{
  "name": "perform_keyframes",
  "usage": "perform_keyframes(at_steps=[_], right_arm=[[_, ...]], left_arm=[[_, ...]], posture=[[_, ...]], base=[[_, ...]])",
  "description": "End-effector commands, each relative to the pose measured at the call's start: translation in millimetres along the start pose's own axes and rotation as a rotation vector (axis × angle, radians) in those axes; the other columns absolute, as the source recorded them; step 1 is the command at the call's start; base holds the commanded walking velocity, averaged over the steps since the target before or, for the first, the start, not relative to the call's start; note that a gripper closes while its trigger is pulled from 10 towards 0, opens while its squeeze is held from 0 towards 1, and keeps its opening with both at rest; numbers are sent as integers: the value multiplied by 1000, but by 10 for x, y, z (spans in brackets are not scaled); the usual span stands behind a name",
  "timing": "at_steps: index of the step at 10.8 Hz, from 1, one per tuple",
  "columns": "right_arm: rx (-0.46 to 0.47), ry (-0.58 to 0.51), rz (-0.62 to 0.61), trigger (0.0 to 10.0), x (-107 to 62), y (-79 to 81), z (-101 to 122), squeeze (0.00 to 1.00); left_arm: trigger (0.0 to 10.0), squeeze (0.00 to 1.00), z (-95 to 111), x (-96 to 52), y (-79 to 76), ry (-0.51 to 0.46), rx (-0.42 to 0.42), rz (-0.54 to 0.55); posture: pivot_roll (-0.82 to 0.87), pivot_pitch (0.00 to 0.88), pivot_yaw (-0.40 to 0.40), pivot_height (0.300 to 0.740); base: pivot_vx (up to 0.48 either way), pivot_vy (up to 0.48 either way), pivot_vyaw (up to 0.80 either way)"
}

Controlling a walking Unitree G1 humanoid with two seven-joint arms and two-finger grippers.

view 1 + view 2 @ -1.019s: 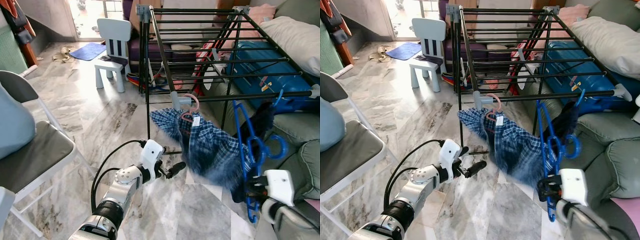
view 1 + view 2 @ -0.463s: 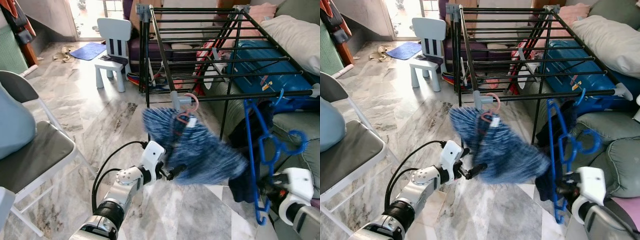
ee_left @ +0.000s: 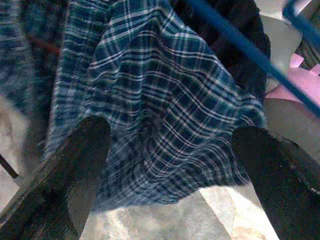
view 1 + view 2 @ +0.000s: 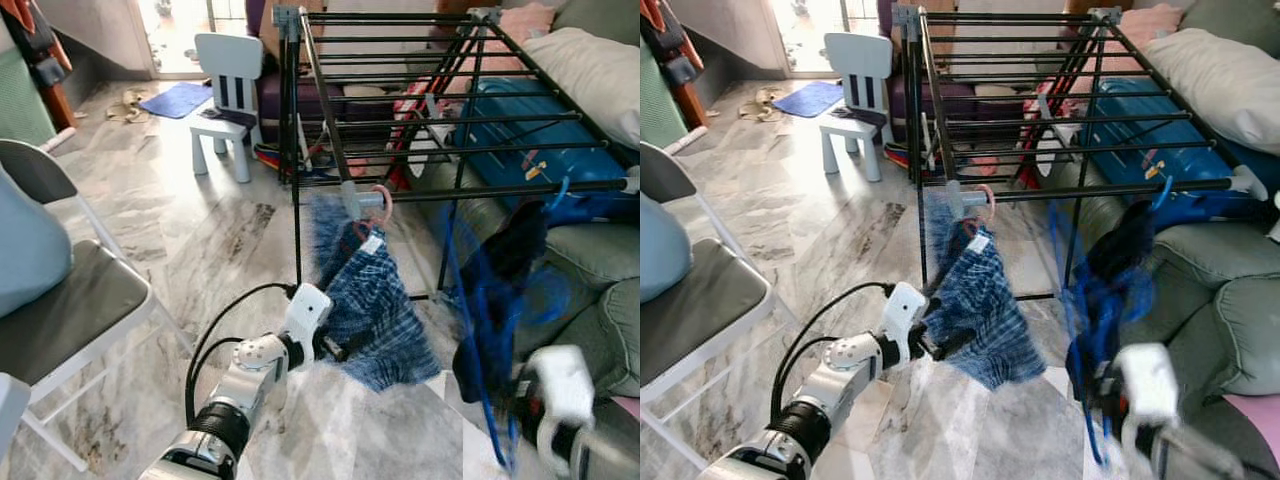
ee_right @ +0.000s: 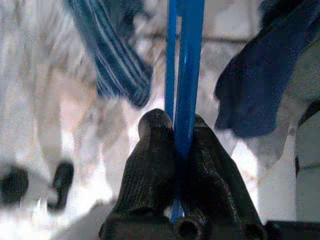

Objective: Hang hanger

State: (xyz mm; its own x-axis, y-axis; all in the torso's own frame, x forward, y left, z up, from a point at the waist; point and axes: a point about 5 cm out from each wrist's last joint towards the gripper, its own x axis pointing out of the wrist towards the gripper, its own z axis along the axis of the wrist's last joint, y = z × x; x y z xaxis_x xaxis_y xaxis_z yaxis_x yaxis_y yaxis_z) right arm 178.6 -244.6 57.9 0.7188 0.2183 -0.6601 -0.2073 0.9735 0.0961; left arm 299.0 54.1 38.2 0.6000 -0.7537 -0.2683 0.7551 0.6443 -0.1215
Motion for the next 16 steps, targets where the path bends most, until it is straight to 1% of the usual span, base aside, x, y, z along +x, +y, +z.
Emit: perform_keyframes(at_steps=[1,2,3,4,5,6,7,8,9,10,13,14,16], right_arm=[[-30,5,37,10000,-4,55,1,0],[-55,24,111,10000,-37,158,-46,0],[-69,24,149,10000,-68,199,-77,0],[-70,27,114,10000,-58,153,-93,0],[-44,15,-58,10000,-13,-79,-106,0],[-7,-22,-210,10000,-4,-292,-45,0],[20,-53,-299,10000,-1,-430,25,0],[40,-61,-312,10000,22,-453,55,0],[40,-73,-305,10000,93,-447,106,0],[45,-87,-275,10000,230,-407,172,0],[26,-97,-206,10000,392,-319,289,0],[20,-108,-203,10000,450,-306,355,0],[18,-118,-202,10000,488,-300,392,0]], left_arm=[[10000,0,21,20,-3,7,17,-2],[10000,0,18,15,3,8,17,1],[10000,0,18,20,-1,10,19,1],[10000,0,18,24,-6,10,19,0],[10000,0,17,29,-10,11,16,1],[10000,0,11,22,-5,10,10,1],[10000,0,6,14,-3,5,-1,-1],[10000,0,4,7,-4,2,-4,-6],[10000,0,3,1,-2,0,-4,-6],[10000,0,-9,-9,-6,-1,-6,-9],[10000,0,-12,-12,-10,-3,-10,-12],[10000,0,-9,-11,-10,-6,-13,-10],[10000,0,-9,-7,-16,-7,-16,-10]], posture=[[5,0,-58,740],[3,0,-59,740],[-5,0,-56,740],[-5,0,-56,740],[-7,0,-55,740],[-10,0,-54,740],[-7,0,-54,740],[-3,0,-55,740],[0,0,-56,740],[7,0,-57,740],[16,0,-59,740],[17,0,-61,740],[20,0,-63,740]], base=[[0,0,0],[0,0,0],[0,0,0],[0,0,0],[0,0,0],[0,0,0],[0,0,0],[0,0,0],[0,0,0],[0,0,0],[245,0,0],[262,0,0],[302,0,0]])
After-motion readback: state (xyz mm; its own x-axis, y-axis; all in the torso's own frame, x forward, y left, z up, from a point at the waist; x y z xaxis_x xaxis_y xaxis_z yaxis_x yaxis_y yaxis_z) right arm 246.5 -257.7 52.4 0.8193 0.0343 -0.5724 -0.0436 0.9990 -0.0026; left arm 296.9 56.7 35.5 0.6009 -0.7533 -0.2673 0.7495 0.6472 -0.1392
